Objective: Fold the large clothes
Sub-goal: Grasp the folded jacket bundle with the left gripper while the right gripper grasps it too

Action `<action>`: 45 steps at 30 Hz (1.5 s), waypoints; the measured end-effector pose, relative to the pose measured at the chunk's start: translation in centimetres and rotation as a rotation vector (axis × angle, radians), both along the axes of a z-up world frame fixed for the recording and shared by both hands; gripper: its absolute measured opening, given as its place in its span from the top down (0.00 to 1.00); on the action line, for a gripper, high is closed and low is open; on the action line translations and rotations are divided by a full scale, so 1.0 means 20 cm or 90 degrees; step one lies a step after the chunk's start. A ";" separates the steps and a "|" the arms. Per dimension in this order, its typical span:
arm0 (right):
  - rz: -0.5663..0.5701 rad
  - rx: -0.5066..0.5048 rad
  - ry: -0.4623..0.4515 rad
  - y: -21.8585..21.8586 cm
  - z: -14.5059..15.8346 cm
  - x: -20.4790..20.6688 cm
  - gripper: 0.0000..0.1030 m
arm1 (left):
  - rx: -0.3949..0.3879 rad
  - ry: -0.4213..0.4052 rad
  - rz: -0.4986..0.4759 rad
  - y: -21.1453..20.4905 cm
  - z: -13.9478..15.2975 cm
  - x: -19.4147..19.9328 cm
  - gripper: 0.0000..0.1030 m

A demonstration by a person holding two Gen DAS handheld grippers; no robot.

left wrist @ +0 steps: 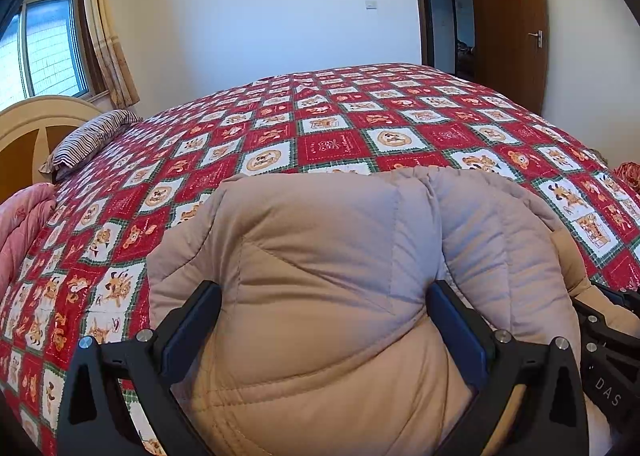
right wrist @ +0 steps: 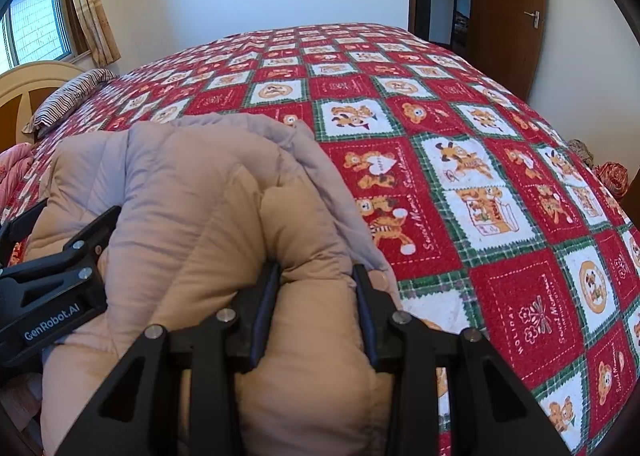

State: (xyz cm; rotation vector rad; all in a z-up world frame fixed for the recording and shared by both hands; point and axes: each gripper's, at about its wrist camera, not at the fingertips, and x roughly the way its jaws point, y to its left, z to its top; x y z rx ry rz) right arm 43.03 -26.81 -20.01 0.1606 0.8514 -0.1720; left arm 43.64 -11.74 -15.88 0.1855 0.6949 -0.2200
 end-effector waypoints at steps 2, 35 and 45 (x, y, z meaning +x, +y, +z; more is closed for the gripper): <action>0.000 -0.005 0.001 0.00 0.00 0.00 0.63 | 0.002 0.001 0.001 0.00 0.00 0.00 0.01; -0.001 -0.006 0.005 0.00 -0.04 0.02 0.61 | 0.019 0.008 0.000 0.00 -0.04 0.02 0.01; 0.003 0.017 -0.011 -0.02 -0.05 0.02 0.61 | 0.012 0.025 -0.013 0.12 0.04 -0.04 0.01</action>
